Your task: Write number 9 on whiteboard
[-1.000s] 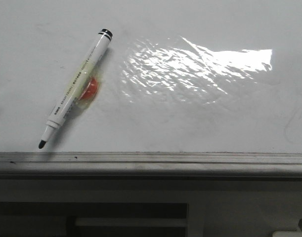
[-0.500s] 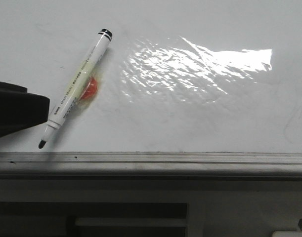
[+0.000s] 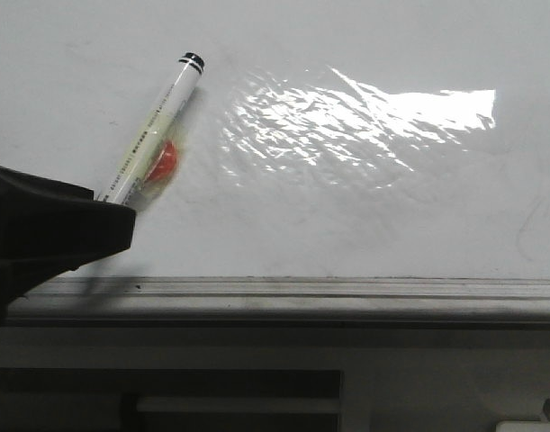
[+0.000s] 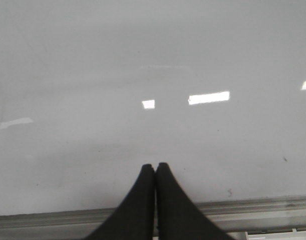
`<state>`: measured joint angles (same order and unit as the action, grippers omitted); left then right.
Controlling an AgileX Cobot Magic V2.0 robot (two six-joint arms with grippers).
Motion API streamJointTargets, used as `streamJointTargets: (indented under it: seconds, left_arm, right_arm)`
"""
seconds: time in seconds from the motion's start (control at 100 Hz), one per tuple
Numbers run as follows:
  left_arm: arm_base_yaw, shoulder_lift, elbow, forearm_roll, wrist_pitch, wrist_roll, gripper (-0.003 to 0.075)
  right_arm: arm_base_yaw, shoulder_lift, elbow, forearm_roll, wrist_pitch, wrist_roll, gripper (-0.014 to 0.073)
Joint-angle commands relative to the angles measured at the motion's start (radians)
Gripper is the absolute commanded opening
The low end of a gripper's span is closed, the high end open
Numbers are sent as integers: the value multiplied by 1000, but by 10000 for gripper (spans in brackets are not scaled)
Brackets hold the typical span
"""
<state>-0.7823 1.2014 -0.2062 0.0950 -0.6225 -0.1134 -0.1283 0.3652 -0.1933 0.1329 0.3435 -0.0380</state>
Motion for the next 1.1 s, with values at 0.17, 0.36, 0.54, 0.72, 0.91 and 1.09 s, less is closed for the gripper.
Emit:
streamJointTargets:
  seconds: [0.17, 0.36, 0.54, 0.72, 0.91, 1.09]
  left_arm:
    - [-9, 50, -29, -46, -118, -9, 173]
    - [-9, 50, -29, -64, -123, -9, -20]
    - [-9, 47, -29, 6, -138, -9, -20]
    - [-9, 14, -29, 245, -236, -9, -20]
    - [-9, -10, -29, 326, -280, -9, -20]
    - [-9, -10, -29, 465, -301, -9, -20]
  right_arm:
    - [22, 15, -35, -11, -69, -7, -61]
    - [249, 15, -50, -11, -20, -7, -61]
    - [479, 17, -120, -15, 70, -116, -61]
    - [660, 79, -198, -5, 81, -130, -61]
    - [838, 222, -344, -3, 86, -132, 71]
    - [934, 385, -484, -3, 80, -132, 412]
